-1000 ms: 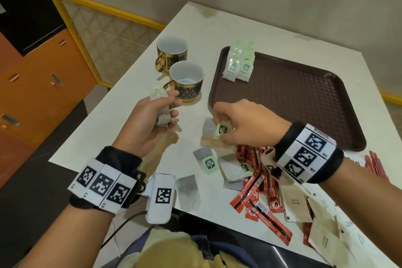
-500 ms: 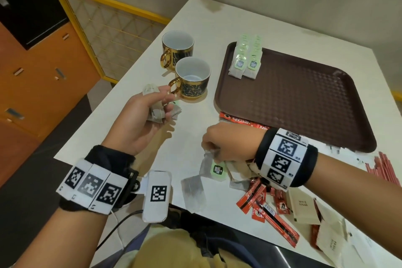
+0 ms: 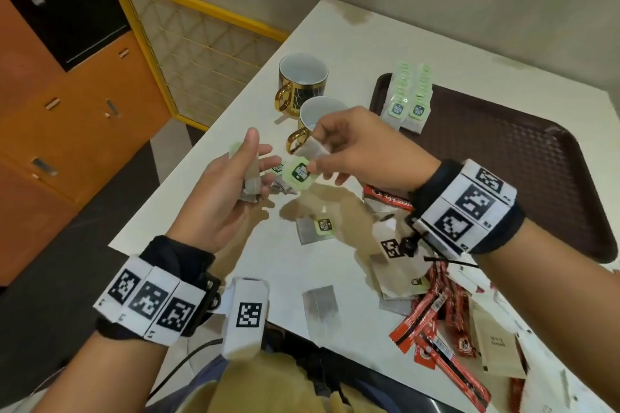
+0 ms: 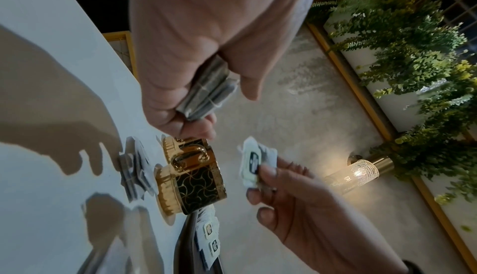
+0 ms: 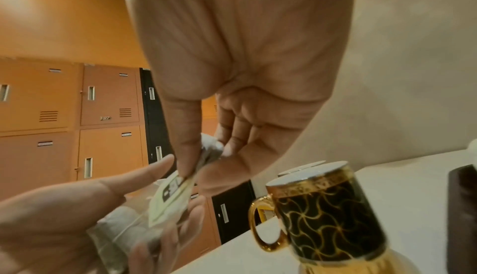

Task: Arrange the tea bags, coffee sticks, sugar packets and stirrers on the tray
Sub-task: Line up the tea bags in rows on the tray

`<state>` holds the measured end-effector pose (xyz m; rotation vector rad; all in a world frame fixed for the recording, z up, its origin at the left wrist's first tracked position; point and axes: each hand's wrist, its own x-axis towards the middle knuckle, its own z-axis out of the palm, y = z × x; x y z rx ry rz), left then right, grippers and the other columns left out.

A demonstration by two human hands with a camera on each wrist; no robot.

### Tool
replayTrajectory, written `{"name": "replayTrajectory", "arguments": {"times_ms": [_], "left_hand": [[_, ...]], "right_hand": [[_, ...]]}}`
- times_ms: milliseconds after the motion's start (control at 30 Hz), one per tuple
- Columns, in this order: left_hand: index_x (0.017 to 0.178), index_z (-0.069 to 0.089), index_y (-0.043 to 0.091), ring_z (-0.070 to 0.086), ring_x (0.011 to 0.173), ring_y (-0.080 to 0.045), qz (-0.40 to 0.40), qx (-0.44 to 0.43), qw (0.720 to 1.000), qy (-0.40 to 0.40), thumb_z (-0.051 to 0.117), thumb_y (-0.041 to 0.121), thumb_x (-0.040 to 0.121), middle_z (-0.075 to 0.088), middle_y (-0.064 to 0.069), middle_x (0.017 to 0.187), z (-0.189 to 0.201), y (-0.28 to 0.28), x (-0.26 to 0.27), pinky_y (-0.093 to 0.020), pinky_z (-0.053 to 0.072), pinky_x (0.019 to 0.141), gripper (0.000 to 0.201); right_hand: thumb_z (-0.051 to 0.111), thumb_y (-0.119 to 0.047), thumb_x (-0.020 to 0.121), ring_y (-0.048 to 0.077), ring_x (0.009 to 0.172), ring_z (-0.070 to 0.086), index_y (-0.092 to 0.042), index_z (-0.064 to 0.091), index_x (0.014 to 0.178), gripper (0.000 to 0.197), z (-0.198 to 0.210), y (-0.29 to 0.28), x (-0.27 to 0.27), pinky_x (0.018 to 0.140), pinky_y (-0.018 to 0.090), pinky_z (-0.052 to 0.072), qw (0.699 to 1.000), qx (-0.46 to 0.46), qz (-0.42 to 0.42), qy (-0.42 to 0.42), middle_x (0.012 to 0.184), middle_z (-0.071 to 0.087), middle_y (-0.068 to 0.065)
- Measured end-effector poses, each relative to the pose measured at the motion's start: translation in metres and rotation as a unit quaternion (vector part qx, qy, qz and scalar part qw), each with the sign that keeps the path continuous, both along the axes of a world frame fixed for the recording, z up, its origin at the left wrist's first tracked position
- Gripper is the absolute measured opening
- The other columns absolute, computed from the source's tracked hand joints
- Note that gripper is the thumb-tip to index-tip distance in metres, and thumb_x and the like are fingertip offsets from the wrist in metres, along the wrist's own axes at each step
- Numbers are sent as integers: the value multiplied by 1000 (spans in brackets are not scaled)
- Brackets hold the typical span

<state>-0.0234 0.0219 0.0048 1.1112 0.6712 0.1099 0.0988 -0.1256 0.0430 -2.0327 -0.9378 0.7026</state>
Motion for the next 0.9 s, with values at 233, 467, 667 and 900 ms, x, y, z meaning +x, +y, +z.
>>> {"name": "replayTrajectory", "arguments": {"times_ms": [233,467,667,900], "left_hand": [[101,64,14,66,68,-5,-106,28,992,-62,50,37,91,72,5,76,3,-3,3,-16,51,59,29],[113,69,9,61,57,-4,-2,1,1000,-21,51,16,99,67,-2,94,-10,31,-4,-14,48,50,24],[119,64,11,71,85,-13,56,-82,993,-57,46,19,102,74,-8,107,-10,47,-5,-20,57,69,26],[117,65,23,70,91,-18,42,-90,994,-55,52,10,98,70,-10,113,-4,30,3,-25,59,76,26]], "right_hand": [[73,1,79,29,65,69,3,65,92,15,-5,37,-7,56,31,59,1000,16,9,5,83,65,20],[67,-17,88,12,87,59,-10,65,111,24,-18,42,1,76,24,48,977,-121,89,-150,104,64,3],[51,-2,90,29,114,55,-13,55,133,45,-49,26,-14,96,42,46,900,-279,260,-211,129,56,8],[58,-25,93,27,111,55,-11,58,125,35,-38,38,-6,93,41,47,919,-242,193,-243,120,60,9]]}}
